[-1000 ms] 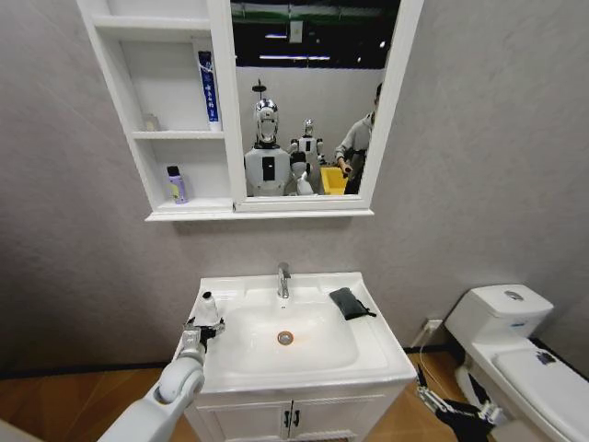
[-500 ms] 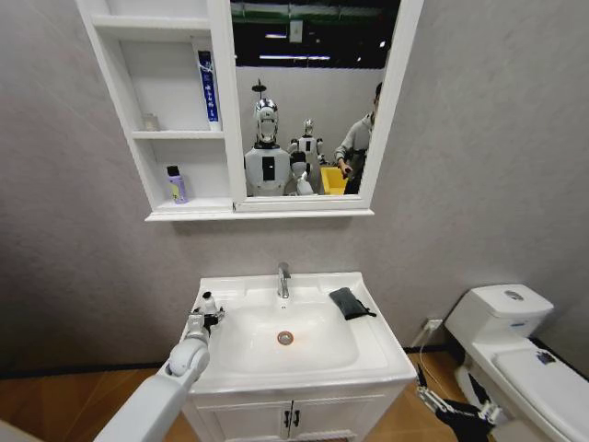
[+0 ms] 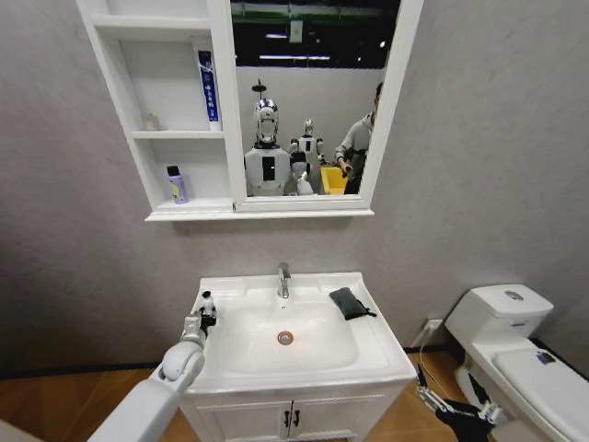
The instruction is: Move facial cleanser and shampoo from washbasin to cabinet, then wipe washbasin with towel.
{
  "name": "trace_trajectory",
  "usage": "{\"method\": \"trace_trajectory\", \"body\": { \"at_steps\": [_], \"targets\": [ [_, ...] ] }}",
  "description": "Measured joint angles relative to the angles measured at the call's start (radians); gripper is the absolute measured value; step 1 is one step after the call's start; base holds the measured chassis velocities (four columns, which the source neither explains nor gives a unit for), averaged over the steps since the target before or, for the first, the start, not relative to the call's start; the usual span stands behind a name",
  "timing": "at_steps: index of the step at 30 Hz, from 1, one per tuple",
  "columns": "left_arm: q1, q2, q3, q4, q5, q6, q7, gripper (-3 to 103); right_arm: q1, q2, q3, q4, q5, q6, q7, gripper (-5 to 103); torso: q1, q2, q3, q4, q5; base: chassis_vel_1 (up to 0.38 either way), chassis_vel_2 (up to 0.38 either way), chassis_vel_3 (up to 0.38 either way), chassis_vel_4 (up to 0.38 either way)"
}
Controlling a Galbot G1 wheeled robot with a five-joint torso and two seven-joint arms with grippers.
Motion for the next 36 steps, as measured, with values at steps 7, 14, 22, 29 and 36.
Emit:
{"method": "trace_trajectory", "body": {
  "at_steps": [7, 14, 22, 29, 36],
  "targets": [
    [0.000, 0.211, -0.061, -0.277, -0.122, 0.073, -0.047, 30, 0.000, 0.000, 0.000, 0.000, 0.000, 0.000, 0.000, 100, 0.000, 0.000, 0.000, 0.0003, 0.0002, 0.000, 0.000, 0.000, 0.000],
    [-0.219, 0.445, -0.152, -0.495, -0.471, 0.196, -0.079, 30, 0.000, 0.000, 0.000, 0.000, 0.000, 0.000, 0.000, 100, 0.000, 0.000, 0.000, 0.0000, 0.0006, 0.000, 0.000, 0.000, 0.000],
    [-0.723, 0.507, -0.012, -0.346, -0.818, 0.389, -0.130, 30, 0.000, 0.000, 0.000, 0.000, 0.000, 0.000, 0.000, 100, 0.000, 0.000, 0.000, 0.0000, 0.0003, 0.000, 0.000, 0.000, 0.000],
    [-1.028, 0.443, 0.200, -0.201, -0.962, 0.408, -0.158, 30, 0.000, 0.000, 0.000, 0.000, 0.000, 0.000, 0.000, 100, 0.000, 0.000, 0.000, 0.0001, 0.0003, 0.000, 0.000, 0.000, 0.000],
    [-1.211, 0.314, 0.401, -0.054, -0.987, 0.406, -0.209, 30, 0.000, 0.000, 0.000, 0.000, 0.000, 0.000, 0.000, 100, 0.000, 0.000, 0.000, 0.0000, 0.0005, 0.000, 0.000, 0.000, 0.000]
  ]
}}
